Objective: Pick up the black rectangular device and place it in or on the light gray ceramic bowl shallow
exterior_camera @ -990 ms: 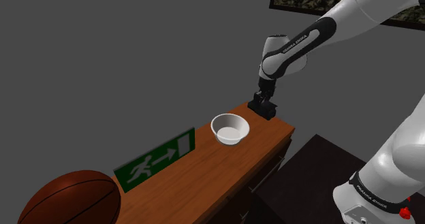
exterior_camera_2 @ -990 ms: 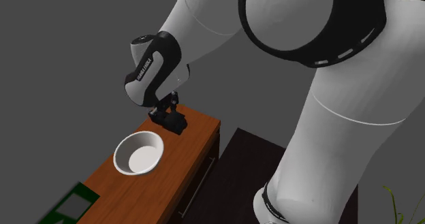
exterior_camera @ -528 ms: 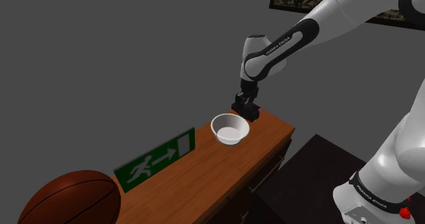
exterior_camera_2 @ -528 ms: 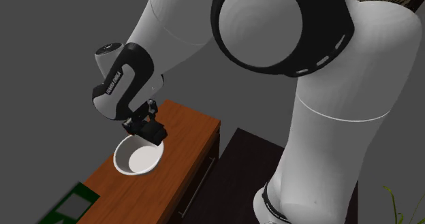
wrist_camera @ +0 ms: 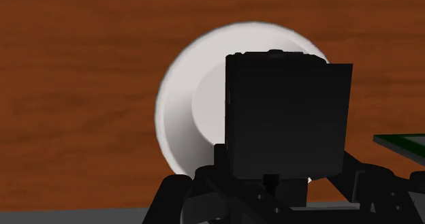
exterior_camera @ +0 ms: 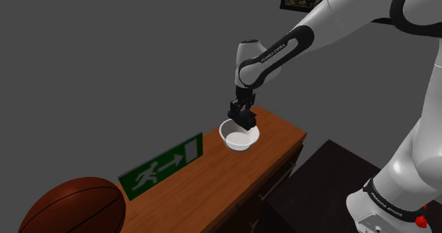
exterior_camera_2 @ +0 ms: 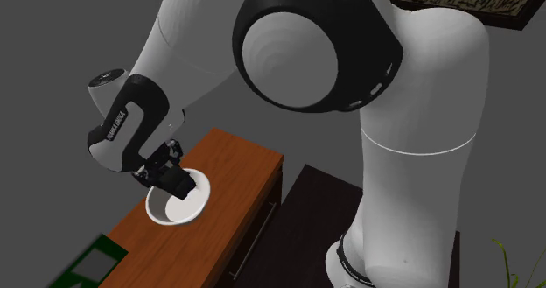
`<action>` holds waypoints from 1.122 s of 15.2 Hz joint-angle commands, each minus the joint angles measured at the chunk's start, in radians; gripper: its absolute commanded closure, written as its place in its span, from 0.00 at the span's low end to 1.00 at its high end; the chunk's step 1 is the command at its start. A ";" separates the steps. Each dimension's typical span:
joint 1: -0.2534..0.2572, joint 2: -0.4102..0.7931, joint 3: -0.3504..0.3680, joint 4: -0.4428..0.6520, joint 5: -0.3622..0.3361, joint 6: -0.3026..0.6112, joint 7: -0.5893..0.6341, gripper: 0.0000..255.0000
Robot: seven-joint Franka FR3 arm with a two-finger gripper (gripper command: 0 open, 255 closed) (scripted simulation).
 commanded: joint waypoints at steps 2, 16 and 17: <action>0.002 0.029 0.001 -0.004 0.000 0.033 0.003 1.00; 0.001 0.121 0.001 -0.004 0.001 0.126 0.002 1.00; 0.001 0.121 0.001 -0.004 0.001 0.126 0.002 1.00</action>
